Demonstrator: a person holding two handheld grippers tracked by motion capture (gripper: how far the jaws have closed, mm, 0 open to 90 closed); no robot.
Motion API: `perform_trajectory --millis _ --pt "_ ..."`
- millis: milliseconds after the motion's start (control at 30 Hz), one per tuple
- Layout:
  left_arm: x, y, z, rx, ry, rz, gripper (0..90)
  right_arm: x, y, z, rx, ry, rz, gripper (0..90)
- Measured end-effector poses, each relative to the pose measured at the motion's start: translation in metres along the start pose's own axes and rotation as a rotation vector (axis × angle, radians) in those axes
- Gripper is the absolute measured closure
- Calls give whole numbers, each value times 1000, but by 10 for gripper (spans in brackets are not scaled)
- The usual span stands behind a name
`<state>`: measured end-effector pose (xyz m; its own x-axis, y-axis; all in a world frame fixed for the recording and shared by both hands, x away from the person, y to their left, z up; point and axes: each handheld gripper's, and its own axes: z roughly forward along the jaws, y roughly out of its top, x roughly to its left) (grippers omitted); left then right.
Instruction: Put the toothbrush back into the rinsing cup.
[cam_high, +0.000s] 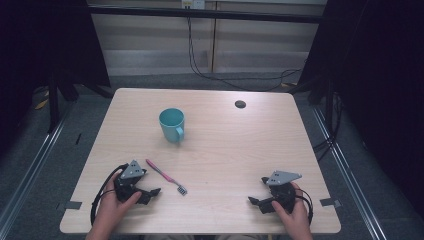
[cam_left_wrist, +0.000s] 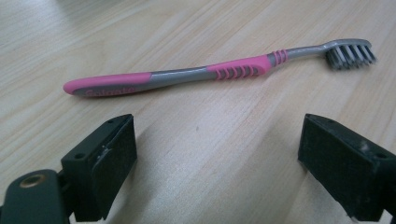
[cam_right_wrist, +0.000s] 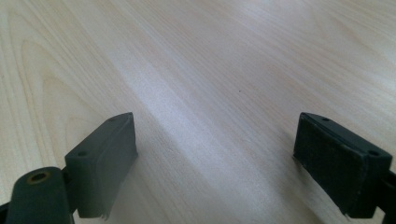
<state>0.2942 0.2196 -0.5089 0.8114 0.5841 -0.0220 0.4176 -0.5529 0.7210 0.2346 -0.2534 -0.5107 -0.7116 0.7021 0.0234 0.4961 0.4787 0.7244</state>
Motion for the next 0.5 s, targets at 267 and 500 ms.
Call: perform_trajectory --millis 267,500 --pt "0 0 1 4 -3 8 97 0 0 0 0 0 1 125" --pt "0 0 1 4 -3 8 97 0 0 0 0 0 0 125"
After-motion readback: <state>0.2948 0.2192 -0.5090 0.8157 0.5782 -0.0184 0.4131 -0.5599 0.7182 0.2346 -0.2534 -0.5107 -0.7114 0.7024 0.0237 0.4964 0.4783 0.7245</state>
